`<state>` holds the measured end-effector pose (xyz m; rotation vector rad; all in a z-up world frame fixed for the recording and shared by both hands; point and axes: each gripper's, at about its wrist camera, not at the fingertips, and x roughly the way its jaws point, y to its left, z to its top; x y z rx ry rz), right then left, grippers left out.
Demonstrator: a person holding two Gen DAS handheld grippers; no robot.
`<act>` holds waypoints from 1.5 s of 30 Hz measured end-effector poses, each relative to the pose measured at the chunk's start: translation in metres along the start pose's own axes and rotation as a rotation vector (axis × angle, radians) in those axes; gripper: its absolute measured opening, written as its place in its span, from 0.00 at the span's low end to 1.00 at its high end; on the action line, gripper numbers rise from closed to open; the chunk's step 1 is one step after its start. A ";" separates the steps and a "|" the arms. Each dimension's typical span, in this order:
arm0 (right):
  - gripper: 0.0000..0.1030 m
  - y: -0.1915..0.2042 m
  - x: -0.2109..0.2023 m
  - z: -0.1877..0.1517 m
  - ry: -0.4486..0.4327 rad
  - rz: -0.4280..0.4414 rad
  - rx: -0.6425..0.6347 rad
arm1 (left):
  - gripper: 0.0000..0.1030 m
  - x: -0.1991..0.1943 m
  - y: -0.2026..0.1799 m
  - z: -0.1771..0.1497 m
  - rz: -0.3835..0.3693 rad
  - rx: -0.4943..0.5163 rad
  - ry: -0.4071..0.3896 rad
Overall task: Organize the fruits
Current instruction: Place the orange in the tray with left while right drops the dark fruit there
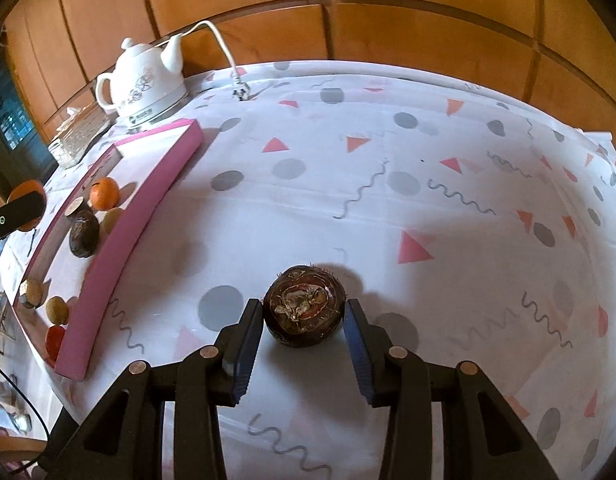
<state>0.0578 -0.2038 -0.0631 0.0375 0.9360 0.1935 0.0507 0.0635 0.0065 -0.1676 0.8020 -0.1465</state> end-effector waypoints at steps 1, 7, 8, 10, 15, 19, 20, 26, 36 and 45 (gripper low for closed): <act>0.40 0.003 0.000 0.000 0.000 0.005 -0.005 | 0.39 -0.001 0.012 -0.002 0.025 -0.022 -0.001; 0.40 0.030 -0.009 0.010 -0.016 0.060 -0.068 | 0.39 0.006 0.058 -0.018 0.121 -0.089 0.037; 0.40 0.035 -0.010 0.011 -0.019 0.067 -0.081 | 0.39 0.008 0.061 -0.020 0.125 -0.095 0.039; 0.40 0.048 -0.013 0.016 -0.026 0.091 -0.113 | 0.39 0.010 0.062 -0.023 0.136 -0.085 0.045; 0.40 0.084 -0.012 0.028 -0.032 0.144 -0.199 | 0.39 0.013 0.053 -0.023 0.142 -0.065 0.046; 0.40 0.107 -0.007 0.040 -0.032 0.174 -0.251 | 0.39 0.018 0.046 -0.023 0.133 -0.048 0.049; 0.40 0.110 -0.006 0.042 -0.031 0.181 -0.255 | 0.39 0.018 0.045 -0.023 0.135 -0.046 0.051; 0.40 0.131 0.005 0.062 -0.036 0.218 -0.279 | 0.39 0.023 0.045 -0.025 0.140 -0.037 0.059; 0.40 0.151 0.037 0.092 -0.003 0.257 -0.273 | 0.39 0.033 0.051 -0.023 0.150 -0.044 0.078; 0.41 0.160 0.074 0.101 0.067 0.249 -0.262 | 0.41 0.043 0.055 -0.024 0.163 -0.066 0.103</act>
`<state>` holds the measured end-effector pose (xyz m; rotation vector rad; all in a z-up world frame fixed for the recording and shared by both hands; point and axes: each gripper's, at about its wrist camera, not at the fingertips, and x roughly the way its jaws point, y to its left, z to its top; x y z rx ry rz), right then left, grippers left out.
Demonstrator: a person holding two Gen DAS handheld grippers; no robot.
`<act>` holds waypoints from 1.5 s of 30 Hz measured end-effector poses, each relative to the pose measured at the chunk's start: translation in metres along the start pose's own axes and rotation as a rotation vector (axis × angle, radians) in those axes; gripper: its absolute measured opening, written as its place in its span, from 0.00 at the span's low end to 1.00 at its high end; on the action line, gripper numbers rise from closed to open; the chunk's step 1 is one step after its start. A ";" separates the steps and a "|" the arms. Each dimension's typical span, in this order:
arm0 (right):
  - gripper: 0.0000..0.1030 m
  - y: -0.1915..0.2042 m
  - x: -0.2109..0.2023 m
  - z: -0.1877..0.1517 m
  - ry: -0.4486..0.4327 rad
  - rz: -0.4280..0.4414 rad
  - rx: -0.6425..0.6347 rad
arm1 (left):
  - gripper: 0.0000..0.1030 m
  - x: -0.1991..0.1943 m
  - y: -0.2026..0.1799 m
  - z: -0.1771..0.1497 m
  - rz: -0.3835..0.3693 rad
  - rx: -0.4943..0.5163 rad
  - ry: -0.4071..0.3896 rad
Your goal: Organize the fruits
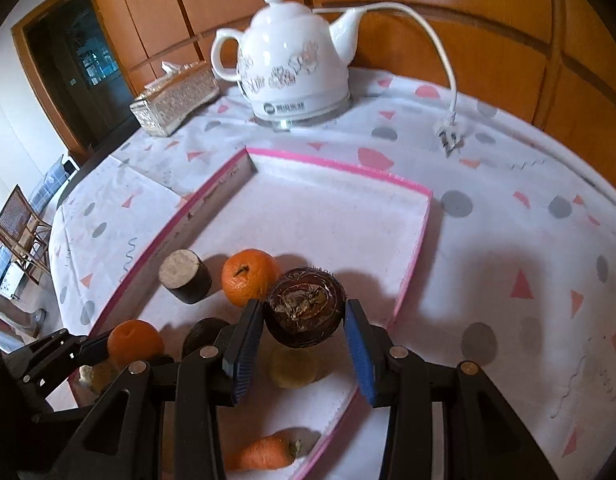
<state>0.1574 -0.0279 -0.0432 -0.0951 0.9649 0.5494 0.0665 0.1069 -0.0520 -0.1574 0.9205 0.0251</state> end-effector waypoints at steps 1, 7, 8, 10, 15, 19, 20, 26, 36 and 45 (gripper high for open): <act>0.41 0.000 0.001 -0.001 -0.001 -0.004 0.001 | 0.42 0.000 0.000 0.000 -0.001 0.003 -0.003; 0.42 -0.002 -0.009 -0.007 -0.019 -0.009 0.026 | 0.57 -0.008 -0.002 0.002 0.015 -0.002 -0.029; 0.42 -0.003 -0.014 -0.009 -0.028 -0.011 0.032 | 0.58 -0.010 -0.002 0.002 0.020 -0.003 -0.032; 0.42 -0.003 -0.024 -0.014 -0.051 -0.027 0.049 | 0.60 -0.015 -0.002 0.002 0.023 -0.007 -0.043; 0.47 0.002 -0.052 -0.036 -0.108 -0.074 0.078 | 0.66 -0.031 -0.006 -0.001 0.035 -0.002 -0.081; 0.48 0.007 -0.069 -0.059 -0.132 -0.113 0.096 | 0.71 -0.048 -0.012 -0.007 0.043 0.007 -0.115; 0.48 0.009 -0.074 -0.067 -0.139 -0.128 0.102 | 0.73 -0.051 -0.014 -0.009 0.045 0.008 -0.121; 0.49 0.012 -0.086 -0.102 -0.157 -0.181 0.155 | 0.94 -0.071 -0.025 -0.026 0.072 0.025 -0.168; 0.49 0.015 -0.100 -0.127 -0.185 -0.249 0.172 | 1.00 -0.086 -0.037 -0.046 0.074 0.031 -0.181; 0.49 0.015 -0.104 -0.128 -0.198 -0.256 0.178 | 1.00 -0.084 -0.041 -0.047 0.142 0.034 -0.168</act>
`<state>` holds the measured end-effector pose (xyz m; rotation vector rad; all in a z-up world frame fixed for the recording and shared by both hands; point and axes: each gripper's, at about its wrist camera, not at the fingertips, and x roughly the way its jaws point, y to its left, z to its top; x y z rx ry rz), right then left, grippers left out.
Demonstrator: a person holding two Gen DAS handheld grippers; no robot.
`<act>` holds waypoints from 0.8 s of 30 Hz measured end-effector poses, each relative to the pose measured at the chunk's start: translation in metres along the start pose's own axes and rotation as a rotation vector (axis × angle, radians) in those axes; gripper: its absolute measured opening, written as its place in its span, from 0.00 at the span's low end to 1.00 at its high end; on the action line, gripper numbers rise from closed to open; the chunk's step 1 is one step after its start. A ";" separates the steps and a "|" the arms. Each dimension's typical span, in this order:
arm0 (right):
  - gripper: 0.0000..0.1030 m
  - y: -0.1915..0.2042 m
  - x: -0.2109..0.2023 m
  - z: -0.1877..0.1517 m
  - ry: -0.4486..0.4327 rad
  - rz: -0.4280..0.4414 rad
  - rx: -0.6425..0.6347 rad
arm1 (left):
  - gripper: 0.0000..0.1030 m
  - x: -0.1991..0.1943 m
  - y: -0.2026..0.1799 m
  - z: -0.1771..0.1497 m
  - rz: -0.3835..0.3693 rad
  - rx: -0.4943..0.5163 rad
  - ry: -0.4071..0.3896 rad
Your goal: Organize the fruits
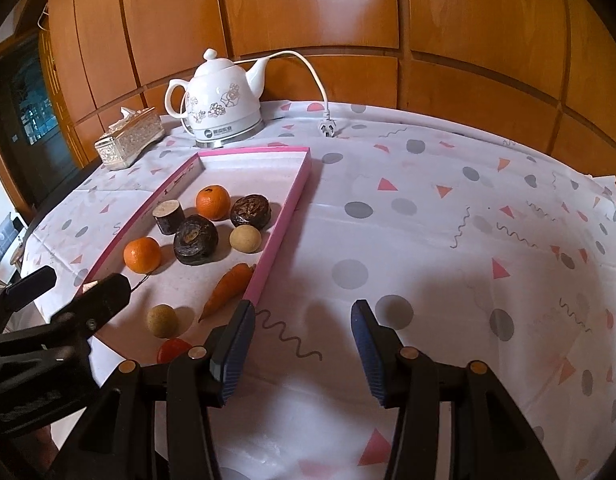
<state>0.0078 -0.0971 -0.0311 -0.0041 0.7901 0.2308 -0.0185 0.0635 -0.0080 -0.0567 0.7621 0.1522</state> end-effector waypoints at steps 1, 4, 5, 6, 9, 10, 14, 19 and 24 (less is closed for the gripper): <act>0.49 0.001 0.000 -0.001 -0.001 -0.001 -0.005 | 1.00 0.001 0.000 0.000 0.007 0.001 0.002; 0.49 0.002 0.000 -0.001 0.000 0.001 -0.010 | 1.00 0.001 0.003 -0.001 0.005 -0.007 0.002; 0.49 0.002 0.000 -0.001 0.000 0.001 -0.010 | 1.00 0.001 0.003 -0.001 0.004 -0.009 0.000; 0.49 0.002 0.000 -0.001 -0.002 0.001 -0.011 | 1.00 0.001 0.004 -0.001 0.007 -0.011 -0.002; 0.49 0.003 0.000 0.000 -0.009 0.000 -0.013 | 1.00 -0.002 0.004 0.000 0.010 -0.014 -0.015; 0.49 0.003 0.000 0.000 -0.009 0.001 -0.015 | 1.00 -0.003 0.004 0.000 0.010 -0.015 -0.020; 0.49 0.004 0.000 -0.001 -0.005 0.001 -0.018 | 1.00 -0.006 0.004 0.001 0.008 -0.020 -0.041; 0.49 0.005 0.001 -0.001 -0.007 -0.003 -0.024 | 1.00 -0.006 0.005 0.001 0.001 -0.026 -0.044; 0.49 0.005 0.002 -0.002 -0.005 0.001 -0.027 | 1.00 -0.008 0.006 -0.001 0.006 -0.030 -0.057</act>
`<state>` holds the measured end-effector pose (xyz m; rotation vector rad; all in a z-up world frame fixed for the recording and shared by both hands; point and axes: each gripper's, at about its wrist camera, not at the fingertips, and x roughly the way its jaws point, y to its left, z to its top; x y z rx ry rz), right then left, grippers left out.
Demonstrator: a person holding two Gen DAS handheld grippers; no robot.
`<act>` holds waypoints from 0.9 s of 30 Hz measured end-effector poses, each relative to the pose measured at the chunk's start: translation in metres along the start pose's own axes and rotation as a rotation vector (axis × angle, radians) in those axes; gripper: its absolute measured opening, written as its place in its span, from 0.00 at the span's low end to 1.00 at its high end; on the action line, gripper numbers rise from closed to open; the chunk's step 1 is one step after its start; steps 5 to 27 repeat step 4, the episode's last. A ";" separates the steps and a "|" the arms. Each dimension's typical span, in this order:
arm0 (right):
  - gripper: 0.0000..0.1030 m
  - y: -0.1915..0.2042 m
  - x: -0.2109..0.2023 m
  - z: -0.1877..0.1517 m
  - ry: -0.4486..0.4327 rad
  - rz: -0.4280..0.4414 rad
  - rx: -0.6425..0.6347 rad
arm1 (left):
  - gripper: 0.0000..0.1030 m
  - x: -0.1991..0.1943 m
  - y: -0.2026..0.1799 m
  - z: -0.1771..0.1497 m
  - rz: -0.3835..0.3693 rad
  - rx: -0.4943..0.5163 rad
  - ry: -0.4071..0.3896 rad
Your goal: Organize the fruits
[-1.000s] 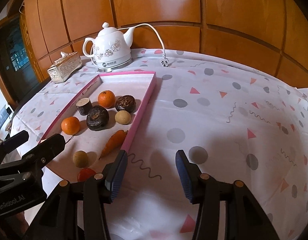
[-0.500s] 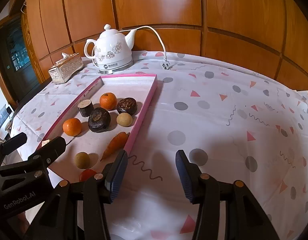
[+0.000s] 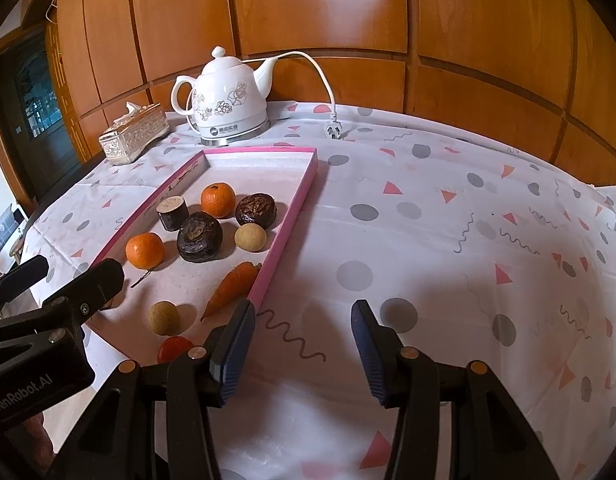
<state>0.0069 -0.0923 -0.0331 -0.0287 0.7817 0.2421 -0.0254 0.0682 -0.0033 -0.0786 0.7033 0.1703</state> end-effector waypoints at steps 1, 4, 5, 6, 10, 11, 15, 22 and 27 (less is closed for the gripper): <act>0.49 -0.001 0.001 0.000 0.002 0.000 0.002 | 1.00 0.000 0.000 0.000 0.004 0.002 -0.004; 0.49 -0.006 0.001 0.000 0.001 -0.002 0.020 | 1.00 0.001 0.001 0.001 -0.015 -0.004 0.005; 0.49 -0.006 0.001 0.000 0.001 -0.002 0.020 | 1.00 0.001 0.001 0.001 -0.015 -0.004 0.005; 0.49 -0.006 0.001 0.000 0.001 -0.002 0.020 | 1.00 0.001 0.001 0.001 -0.015 -0.004 0.005; 0.49 -0.006 0.001 0.000 0.001 -0.002 0.020 | 1.00 0.001 0.001 0.001 -0.015 -0.004 0.005; 0.49 -0.006 0.001 0.000 0.001 -0.002 0.020 | 1.00 0.001 0.001 0.001 -0.015 -0.004 0.005; 0.49 -0.006 0.001 0.000 0.001 -0.002 0.020 | 1.00 0.001 0.001 0.001 -0.015 -0.004 0.005; 0.49 -0.006 0.001 0.000 0.001 -0.002 0.020 | 1.00 0.001 0.001 0.001 -0.015 -0.004 0.005; 0.49 -0.006 0.001 0.000 0.001 -0.002 0.020 | 1.00 0.001 0.001 0.001 -0.015 -0.004 0.005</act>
